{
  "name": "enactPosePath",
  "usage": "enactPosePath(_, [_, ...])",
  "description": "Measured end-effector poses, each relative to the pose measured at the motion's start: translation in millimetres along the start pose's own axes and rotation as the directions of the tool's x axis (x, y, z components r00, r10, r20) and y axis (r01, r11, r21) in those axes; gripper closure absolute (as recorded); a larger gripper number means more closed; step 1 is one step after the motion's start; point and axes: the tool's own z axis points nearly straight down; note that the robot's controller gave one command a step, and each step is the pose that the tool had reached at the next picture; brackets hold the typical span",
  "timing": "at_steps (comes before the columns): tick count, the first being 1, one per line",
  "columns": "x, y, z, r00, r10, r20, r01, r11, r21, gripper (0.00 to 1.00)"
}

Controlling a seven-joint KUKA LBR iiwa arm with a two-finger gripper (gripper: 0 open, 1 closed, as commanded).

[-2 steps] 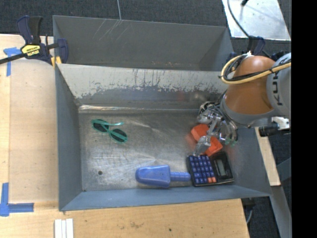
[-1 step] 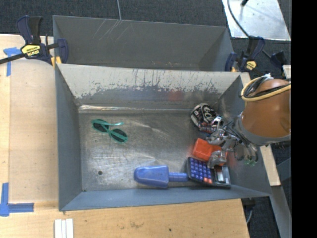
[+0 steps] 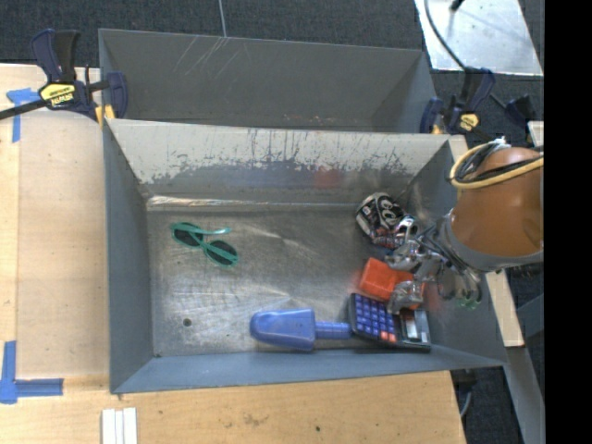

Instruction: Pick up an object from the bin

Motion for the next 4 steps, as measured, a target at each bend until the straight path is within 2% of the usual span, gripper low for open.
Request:
enactPosePath(1, [18.2,-2.6,-43.3,1.000,0.001,-0.032,-0.001,1.000,0.010,1.00])
enactPosePath(2, [-10.3,-2.8,-111.9,1.000,0.004,-0.029,-0.004,1.000,0.012,1.00])
enactPosePath(3, [-5.5,-6.1,-85.5,1.000,0.013,-0.014,-0.013,1.000,0.013,1.00])
enactPosePath(4, [1.5,-8.9,-100.6,0.999,0.022,-0.039,-0.022,1.000,0.011,1.00])
